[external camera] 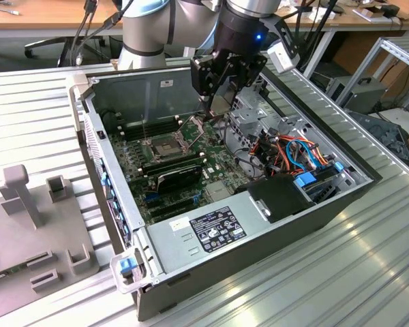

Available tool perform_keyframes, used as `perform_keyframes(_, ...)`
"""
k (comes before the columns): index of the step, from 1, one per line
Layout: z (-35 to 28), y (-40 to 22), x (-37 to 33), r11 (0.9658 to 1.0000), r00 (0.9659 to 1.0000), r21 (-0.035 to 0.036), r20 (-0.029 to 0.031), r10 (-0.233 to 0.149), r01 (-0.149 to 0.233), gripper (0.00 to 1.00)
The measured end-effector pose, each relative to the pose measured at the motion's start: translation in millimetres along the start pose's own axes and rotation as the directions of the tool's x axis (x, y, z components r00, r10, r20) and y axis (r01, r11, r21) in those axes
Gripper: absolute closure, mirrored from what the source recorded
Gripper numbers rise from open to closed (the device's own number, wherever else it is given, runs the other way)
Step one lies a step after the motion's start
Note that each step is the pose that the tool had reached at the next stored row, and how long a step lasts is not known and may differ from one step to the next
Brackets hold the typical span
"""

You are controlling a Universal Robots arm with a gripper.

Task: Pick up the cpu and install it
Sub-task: 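Pick up the cpu and move it towards the insertion slot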

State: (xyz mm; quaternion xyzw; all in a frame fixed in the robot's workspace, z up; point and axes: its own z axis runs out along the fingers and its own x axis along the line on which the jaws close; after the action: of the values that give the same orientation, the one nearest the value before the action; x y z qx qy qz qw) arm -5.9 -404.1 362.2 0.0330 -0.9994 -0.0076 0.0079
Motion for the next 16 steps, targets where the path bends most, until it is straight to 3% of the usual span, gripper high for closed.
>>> perform_keyframes(16, 9.0, 6.1, -0.6, 1.0000, 1.0000, 0.0000, -0.0001, 0.000, 0.000, 0.45)
